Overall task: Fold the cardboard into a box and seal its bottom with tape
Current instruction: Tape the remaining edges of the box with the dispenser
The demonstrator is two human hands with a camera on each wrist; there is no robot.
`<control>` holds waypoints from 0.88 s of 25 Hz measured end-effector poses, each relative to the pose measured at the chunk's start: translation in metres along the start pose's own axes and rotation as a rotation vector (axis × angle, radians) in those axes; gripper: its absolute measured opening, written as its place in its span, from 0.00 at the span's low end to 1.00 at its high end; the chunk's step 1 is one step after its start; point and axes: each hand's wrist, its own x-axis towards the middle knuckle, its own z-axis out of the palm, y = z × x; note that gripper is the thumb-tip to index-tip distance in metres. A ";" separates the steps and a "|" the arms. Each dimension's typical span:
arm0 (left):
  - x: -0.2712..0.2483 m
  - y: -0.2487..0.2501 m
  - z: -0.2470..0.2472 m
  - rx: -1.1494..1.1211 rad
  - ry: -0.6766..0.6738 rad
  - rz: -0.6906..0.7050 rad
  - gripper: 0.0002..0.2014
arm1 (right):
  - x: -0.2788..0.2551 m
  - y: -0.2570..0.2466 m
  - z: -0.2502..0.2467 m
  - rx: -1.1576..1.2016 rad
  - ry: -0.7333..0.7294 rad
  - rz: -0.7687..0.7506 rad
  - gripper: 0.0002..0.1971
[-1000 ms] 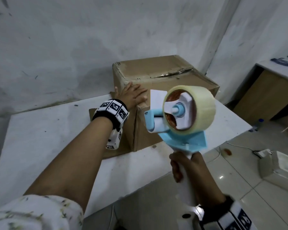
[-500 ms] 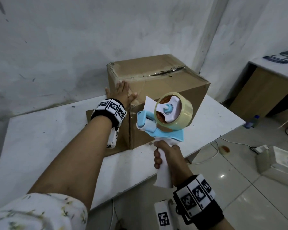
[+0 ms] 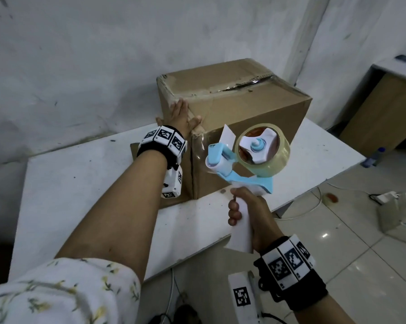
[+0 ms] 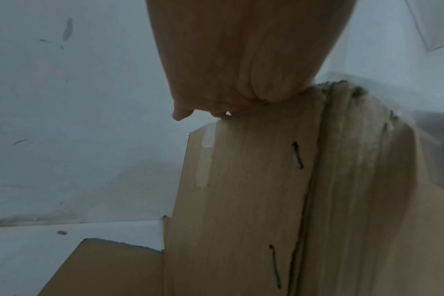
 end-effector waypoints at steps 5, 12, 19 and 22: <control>-0.016 0.008 0.009 0.064 0.167 0.261 0.26 | 0.001 -0.008 0.004 -0.079 0.021 -0.041 0.08; -0.018 0.002 0.019 0.100 0.084 0.298 0.27 | -0.008 -0.009 0.005 -0.231 0.017 -0.245 0.15; -0.022 0.004 0.020 0.121 0.072 0.249 0.29 | -0.008 0.003 -0.001 -0.071 0.006 -0.089 0.11; -0.020 0.006 0.024 0.114 0.042 0.236 0.30 | -0.007 0.001 -0.008 -0.039 -0.014 -0.019 0.12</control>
